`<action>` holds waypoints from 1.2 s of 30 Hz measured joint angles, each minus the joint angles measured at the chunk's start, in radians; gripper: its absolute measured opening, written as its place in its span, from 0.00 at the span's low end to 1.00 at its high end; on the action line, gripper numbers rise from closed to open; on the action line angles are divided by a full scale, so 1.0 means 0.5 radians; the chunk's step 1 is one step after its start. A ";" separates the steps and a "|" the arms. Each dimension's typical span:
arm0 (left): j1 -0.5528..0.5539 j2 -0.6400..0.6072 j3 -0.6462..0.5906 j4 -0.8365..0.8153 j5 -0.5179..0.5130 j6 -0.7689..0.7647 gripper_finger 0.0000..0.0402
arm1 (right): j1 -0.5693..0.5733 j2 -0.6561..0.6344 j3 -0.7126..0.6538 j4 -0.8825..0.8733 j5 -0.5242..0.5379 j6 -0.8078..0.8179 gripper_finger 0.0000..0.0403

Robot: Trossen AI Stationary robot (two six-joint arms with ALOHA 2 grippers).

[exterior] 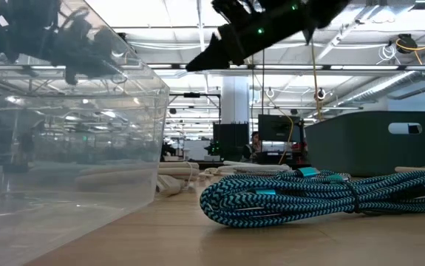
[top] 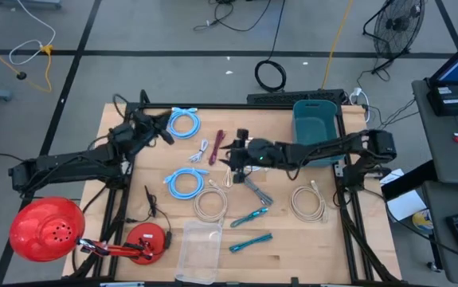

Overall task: Pick & Place USB Port
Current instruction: Put the top blue usb cable into the blue bin

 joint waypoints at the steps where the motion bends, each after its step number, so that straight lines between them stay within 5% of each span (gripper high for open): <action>1: 0.040 0.001 0.085 -0.013 0.003 0.035 0.02 | 0.018 0.012 0.032 -0.067 0.064 -0.010 0.44; 7: 0.285 0.216 0.893 -0.745 0.174 0.184 0.02 | 0.041 -0.020 0.062 -0.123 0.242 -0.019 0.44; 13: 0.477 0.759 1.656 -1.395 0.257 0.261 0.02 | -0.013 -0.055 0.063 -0.282 0.281 0.054 0.44; 19: 0.667 1.359 2.115 -2.126 0.263 0.208 0.02 | -0.077 -0.055 0.024 -0.662 0.278 0.214 0.44; 23: 0.833 1.690 2.273 -2.655 0.268 -0.096 0.02 | -0.124 -0.055 -0.088 -0.661 0.279 0.310 0.44; 28: 0.997 1.969 2.276 -2.914 0.374 -0.239 0.02 | -0.167 -0.055 -0.160 -0.656 0.278 0.384 0.44; 36: 0.914 1.936 2.278 -2.914 0.379 -0.251 0.03 | -0.182 -0.055 -0.204 -0.652 0.278 0.435 0.44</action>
